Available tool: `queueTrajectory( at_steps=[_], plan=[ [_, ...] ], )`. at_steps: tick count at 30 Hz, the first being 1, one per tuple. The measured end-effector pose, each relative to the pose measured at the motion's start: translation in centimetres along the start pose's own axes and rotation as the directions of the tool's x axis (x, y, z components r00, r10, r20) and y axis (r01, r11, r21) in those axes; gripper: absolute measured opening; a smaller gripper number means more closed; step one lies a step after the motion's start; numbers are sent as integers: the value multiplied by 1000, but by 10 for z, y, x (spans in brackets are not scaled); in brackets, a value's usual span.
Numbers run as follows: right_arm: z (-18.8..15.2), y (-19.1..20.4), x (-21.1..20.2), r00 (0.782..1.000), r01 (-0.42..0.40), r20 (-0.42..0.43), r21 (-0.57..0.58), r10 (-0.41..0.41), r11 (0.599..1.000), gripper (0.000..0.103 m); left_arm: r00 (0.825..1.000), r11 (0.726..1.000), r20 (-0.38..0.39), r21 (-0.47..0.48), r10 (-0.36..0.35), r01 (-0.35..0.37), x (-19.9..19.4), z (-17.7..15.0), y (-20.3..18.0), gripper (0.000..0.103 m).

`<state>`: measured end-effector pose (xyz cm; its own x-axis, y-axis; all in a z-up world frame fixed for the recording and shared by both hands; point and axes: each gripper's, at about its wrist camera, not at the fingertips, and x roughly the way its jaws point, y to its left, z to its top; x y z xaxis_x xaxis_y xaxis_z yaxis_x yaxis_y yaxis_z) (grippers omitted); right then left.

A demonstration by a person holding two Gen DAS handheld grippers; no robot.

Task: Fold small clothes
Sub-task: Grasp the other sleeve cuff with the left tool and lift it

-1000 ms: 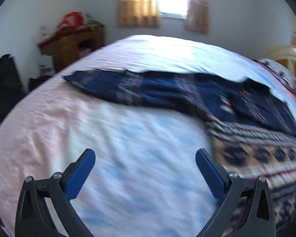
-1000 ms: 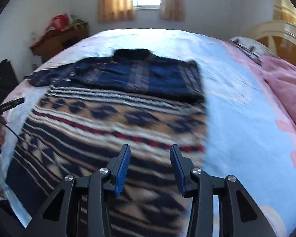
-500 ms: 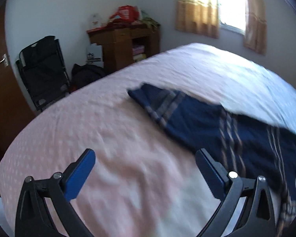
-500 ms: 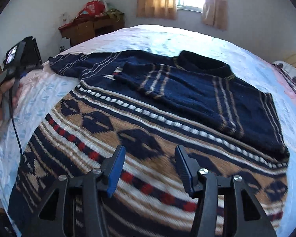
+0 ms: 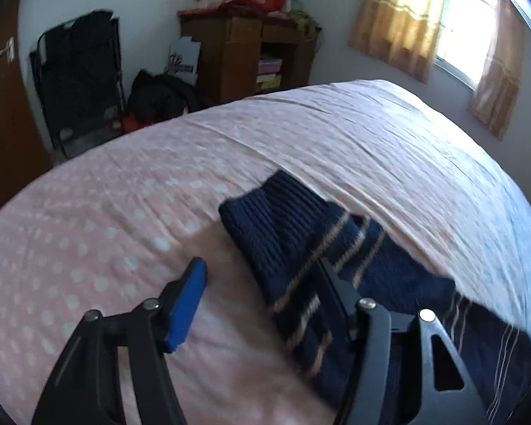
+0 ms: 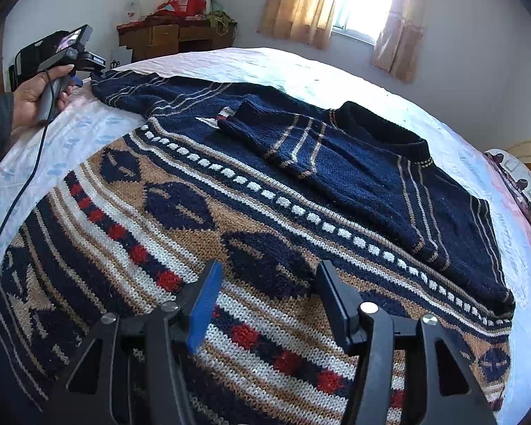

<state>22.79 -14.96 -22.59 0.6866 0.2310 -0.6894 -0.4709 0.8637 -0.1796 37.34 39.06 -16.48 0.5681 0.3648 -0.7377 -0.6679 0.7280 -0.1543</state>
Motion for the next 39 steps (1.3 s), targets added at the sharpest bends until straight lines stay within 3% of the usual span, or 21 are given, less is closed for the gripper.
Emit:
queueTrajectory(
  at_steps=[3, 4, 5, 6, 10, 18, 24, 32, 36, 39],
  plan=[
    [-1, -4, 2, 1000, -6, -1, 25, 6, 1000, 67, 1000, 1000, 0, 1, -5, 5, 4, 5, -7, 64],
    [-1, -5, 2, 1000, -8, 0, 32, 8, 999, 67, 1000, 1000, -4, 13, -3, 3, 4, 5, -9, 55],
    [-2, -5, 2, 1000, -8, 3, 35, 8, 999, 68, 1000, 999, -10, 36, 3, -2, 5, 5, -14, 33],
    [-2, -4, 2, 1000, -4, 6, 34, 4, 999, 68, 1000, 999, -19, 50, 7, -6, 6, 5, -17, 23],
    [-4, 0, 0, 999, 21, 24, 18, -21, 1000, 68, 999, 1000, -23, 8, -27, 27, 2, 7, -13, 10],
    [-6, -2, 0, 999, 15, 28, 25, -16, 1000, 69, 995, 995, 2, -25, -97, 97, -11, 8, -6, 8],
    [-6, -2, 0, 1000, 12, 28, 29, -12, 1000, 69, 982, 982, 50, -37, -181, 183, -40, 18, -14, 7],
    [-4, -8, 0, 1000, -26, 16, 62, 25, 998, 69, 949, 953, 93, 57, -302, 298, -99, 15, -69, 7],
    [0, -21, -3, 995, -93, -21, 146, 97, 985, 69, 931, 933, 80, 68, -357, 353, -116, 8, -91, 7],
    [4, -29, -14, 995, -98, -10, 162, 101, 982, 69, 912, 913, 50, 53, -407, 404, -126, 0, -104, 7]
  ],
)
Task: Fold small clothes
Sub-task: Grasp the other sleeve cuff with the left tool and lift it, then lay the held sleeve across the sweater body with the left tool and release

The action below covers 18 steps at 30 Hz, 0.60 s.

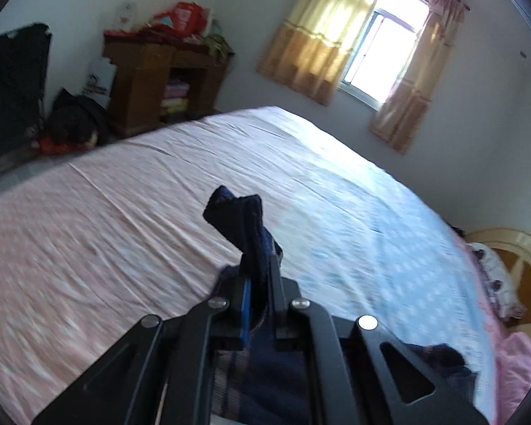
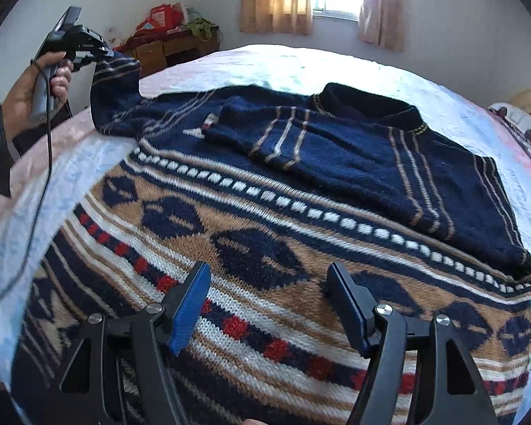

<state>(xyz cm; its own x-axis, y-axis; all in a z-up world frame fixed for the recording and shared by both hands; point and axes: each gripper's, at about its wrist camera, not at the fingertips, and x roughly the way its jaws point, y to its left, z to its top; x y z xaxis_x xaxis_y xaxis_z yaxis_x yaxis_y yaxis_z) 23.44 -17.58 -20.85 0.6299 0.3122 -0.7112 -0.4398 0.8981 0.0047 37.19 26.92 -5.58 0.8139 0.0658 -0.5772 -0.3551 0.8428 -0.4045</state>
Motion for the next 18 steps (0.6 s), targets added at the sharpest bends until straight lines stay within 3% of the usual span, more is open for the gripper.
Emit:
queueTrajectory(
  at_steps=[10, 18],
  plan=[
    [5, -45, -36, 995, 54, 79, 14, -55, 998, 69, 986, 989, -76, -8, -149, 149, -4, -36, -68, 7],
    [-13, -96, -38, 988, 88, 113, 175, -109, 981, 69, 951, 957, -114, 10, -287, 290, -20, -75, -144, 7]
  ],
)
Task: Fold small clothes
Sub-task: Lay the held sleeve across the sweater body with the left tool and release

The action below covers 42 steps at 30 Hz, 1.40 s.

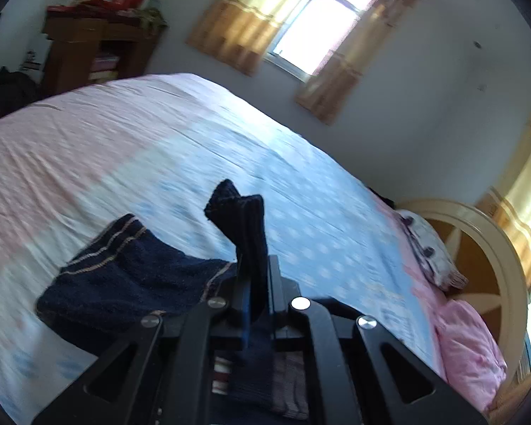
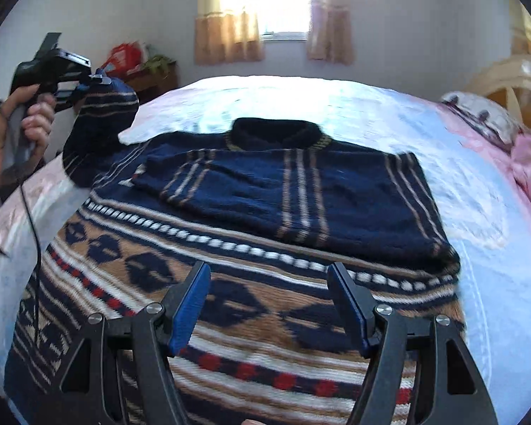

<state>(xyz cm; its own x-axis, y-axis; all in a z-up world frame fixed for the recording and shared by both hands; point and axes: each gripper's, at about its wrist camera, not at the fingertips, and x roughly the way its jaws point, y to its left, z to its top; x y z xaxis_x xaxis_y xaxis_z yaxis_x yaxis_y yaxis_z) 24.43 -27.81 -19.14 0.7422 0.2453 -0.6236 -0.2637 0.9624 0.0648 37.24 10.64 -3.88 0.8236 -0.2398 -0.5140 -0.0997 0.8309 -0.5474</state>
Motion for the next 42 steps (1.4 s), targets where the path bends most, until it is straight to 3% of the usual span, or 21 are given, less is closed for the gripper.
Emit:
queueTrajectory(
  at_steps=[9, 16, 19, 24, 26, 29, 32, 33, 34, 37, 39, 42],
  plan=[
    [0, -61, -15, 991, 44, 108, 258, -74, 965, 69, 991, 991, -97, 88, -96, 104, 38, -65, -96, 7],
    [-7, -77, -7, 990, 59, 101, 331, -98, 942, 69, 990, 967, -135, 248, -28, 61, 76, -124, -149, 7],
    [-10, -85, -8, 989, 60, 105, 369, -106, 927, 69, 990, 938, -137, 348, 43, 7, 92, -145, -164, 8],
    [-11, -93, -6, 989, 57, 101, 404, -106, 913, 69, 989, 893, -137, 450, 52, 16, 76, -158, -170, 24],
    [-11, -91, -4, 991, 55, 91, 396, -99, 917, 69, 994, 868, -100, 496, 52, 5, 59, -159, -165, 54],
    [-11, -87, -2, 993, 28, 97, 371, -68, 928, 69, 998, 823, 17, 564, 68, -66, 23, -159, -144, 77],
    [-11, -83, -2, 995, -18, 103, 348, -19, 937, 69, 969, 734, 148, 633, 198, -247, 6, -156, -110, 80],
    [-11, -83, -1, 995, -30, 100, 351, -5, 936, 69, 947, 701, 191, 638, 259, -320, 2, -153, -93, 81],
    [-9, -84, 0, 996, -40, 86, 357, 10, 933, 69, 927, 684, 215, 628, 306, -371, 0, -149, -77, 83],
    [2, -87, 0, 997, -76, 44, 405, 63, 911, 69, 882, 678, 235, 569, 408, -465, -2, -134, -34, 85],
    [19, -79, 3, 996, -89, 13, 373, 90, 924, 69, 859, 693, 211, 516, 466, -503, 1, -124, -5, 86],
    [44, -69, 20, 986, -136, -45, 349, 161, 927, 68, 864, 751, 120, 446, 489, -487, 13, -117, 27, 86]
  ],
)
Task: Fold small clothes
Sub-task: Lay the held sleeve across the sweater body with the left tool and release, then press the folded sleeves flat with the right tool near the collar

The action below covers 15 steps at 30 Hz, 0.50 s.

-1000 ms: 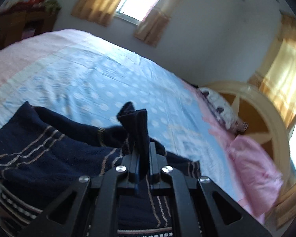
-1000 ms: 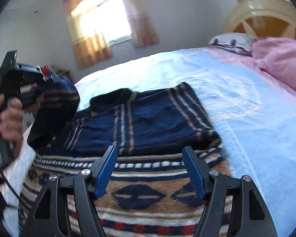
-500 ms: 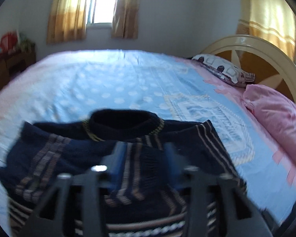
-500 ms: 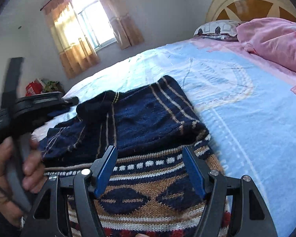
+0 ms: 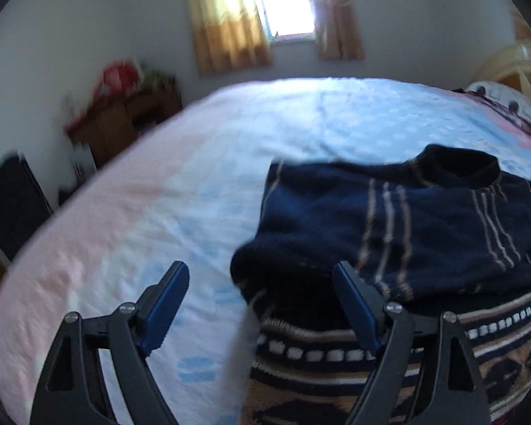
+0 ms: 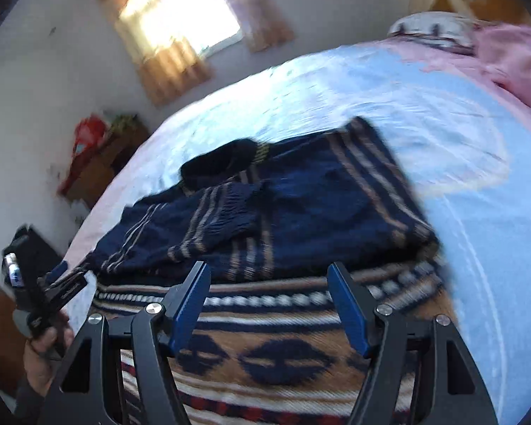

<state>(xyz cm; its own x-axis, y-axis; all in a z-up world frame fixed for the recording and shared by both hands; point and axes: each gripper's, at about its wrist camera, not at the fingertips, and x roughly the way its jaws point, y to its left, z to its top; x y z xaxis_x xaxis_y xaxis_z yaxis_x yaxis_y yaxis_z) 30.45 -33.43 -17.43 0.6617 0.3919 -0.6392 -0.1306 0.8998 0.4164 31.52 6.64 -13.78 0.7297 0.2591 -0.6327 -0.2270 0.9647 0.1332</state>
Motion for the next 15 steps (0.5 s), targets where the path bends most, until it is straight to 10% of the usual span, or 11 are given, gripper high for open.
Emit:
queueTrajectory(
  at_steps=[9, 12, 15],
  plan=[
    [39, 8, 103, 975, 118, -190, 7, -115, 993, 47, 992, 993, -91, -97, -81, 72, 19, -13, 16, 89],
    [39, 24, 106, 977, 137, -155, -61, -145, 989, 6, 995, 989, -55, -121, -87, 80, 12, -16, 19, 95],
    [35, 44, 103, 974, 163, -130, -166, -185, 973, 5, 994, 983, -45, -161, -97, 89, 12, -18, 28, 99]
  ],
)
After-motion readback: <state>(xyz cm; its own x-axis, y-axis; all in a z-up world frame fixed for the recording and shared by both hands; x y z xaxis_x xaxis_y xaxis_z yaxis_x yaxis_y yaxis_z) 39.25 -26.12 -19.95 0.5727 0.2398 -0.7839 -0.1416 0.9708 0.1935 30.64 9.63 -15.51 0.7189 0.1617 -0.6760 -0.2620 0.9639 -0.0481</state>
